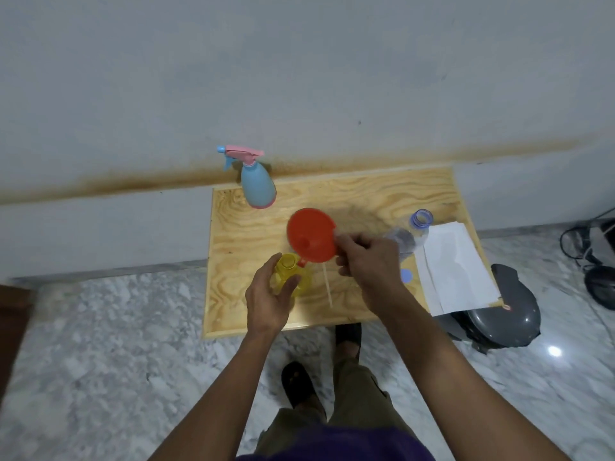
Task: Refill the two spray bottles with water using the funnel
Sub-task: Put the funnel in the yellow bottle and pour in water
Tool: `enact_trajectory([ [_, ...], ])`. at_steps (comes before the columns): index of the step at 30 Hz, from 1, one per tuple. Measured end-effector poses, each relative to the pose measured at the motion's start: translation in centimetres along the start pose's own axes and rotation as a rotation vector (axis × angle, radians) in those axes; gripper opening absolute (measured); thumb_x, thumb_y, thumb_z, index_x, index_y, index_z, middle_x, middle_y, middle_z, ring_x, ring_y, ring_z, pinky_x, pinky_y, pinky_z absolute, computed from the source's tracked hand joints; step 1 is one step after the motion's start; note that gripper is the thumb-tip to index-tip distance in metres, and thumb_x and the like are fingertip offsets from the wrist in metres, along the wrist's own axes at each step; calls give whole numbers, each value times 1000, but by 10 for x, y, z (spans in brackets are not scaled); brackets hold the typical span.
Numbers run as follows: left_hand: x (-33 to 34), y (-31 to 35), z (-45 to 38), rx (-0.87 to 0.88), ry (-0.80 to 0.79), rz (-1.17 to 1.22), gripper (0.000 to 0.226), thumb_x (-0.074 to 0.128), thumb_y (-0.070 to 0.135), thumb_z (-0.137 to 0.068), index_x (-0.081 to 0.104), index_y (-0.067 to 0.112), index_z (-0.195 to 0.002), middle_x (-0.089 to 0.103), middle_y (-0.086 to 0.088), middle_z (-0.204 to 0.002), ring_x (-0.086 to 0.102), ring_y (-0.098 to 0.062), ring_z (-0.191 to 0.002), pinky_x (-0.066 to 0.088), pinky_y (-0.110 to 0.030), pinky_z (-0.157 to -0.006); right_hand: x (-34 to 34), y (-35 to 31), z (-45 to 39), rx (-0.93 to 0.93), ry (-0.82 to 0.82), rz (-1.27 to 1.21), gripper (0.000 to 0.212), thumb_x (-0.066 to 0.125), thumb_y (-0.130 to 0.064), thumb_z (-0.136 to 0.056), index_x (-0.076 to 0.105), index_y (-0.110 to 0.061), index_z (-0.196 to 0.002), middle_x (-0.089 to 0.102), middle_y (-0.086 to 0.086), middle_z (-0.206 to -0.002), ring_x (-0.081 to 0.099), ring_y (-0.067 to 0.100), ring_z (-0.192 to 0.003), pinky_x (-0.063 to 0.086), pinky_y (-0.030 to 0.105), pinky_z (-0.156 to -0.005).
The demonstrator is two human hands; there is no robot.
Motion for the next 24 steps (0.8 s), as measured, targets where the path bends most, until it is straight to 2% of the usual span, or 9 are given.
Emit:
enact_trajectory([
  [3, 1, 0, -1, -9, -4, -19, 57, 80, 36, -83, 58, 25, -135, 67, 6, -128, 58, -6, -115, 54, -43, -94, 21, 1, 0, 46, -43, 0, 24, 72, -22, -92, 73, -1, -82, 65, 5, -61, 57, 9, -49, 49, 21, -47],
  [5, 1, -1, -2, -19, 0, -25, 56, 81, 35, -83, 59, 25, -134, 67, 5, -126, 59, -9, -114, 54, -44, -93, 25, 4, -1, 58, -29, 36, 25, 71, -23, -92, 73, 1, -83, 64, 5, -60, 56, 9, -49, 50, 22, -48],
  [13, 2, -2, -3, -62, -27, -27, 59, 80, 34, -83, 57, 20, -136, 66, 1, -130, 60, -18, -120, 51, -39, -98, 37, 7, -3, 23, -40, 137, 24, 69, -26, -94, 74, -5, -83, 69, 4, -66, 62, 12, -58, 54, 24, -55],
  [19, 2, -3, -4, -39, -42, 3, 60, 81, 32, -83, 58, 19, -136, 65, -1, -131, 59, -17, -120, 49, -38, -99, 29, 0, 0, -25, -6, 145, 23, 70, -23, -93, 73, -6, -78, 67, 4, -63, 60, 11, -55, 53, 25, -54],
  [22, 3, -5, -5, -34, -64, 4, 55, 80, 34, -82, 61, 18, -132, 67, -2, -126, 61, -19, -115, 51, -36, -92, 28, 6, -1, -9, 3, 177, 23, 72, -21, -91, 72, -4, -75, 68, 8, -65, 60, 14, -57, 53, 29, -55],
  [24, 3, -5, -5, -17, -74, -7, 50, 80, 33, -82, 63, 18, -126, 68, -1, -117, 63, -19, -106, 48, -25, -82, 31, 11, -1, -7, -8, 213, 23, 72, -21, -91, 73, -3, -77, 70, 12, -68, 62, 15, -57, 55, 30, -57],
])
Point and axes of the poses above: each hand's wrist, its own z-axis away from the middle knuckle, its own x-axis out of the palm, y = z × x, the point moved 7 cm from there along -z, towards the middle knuckle
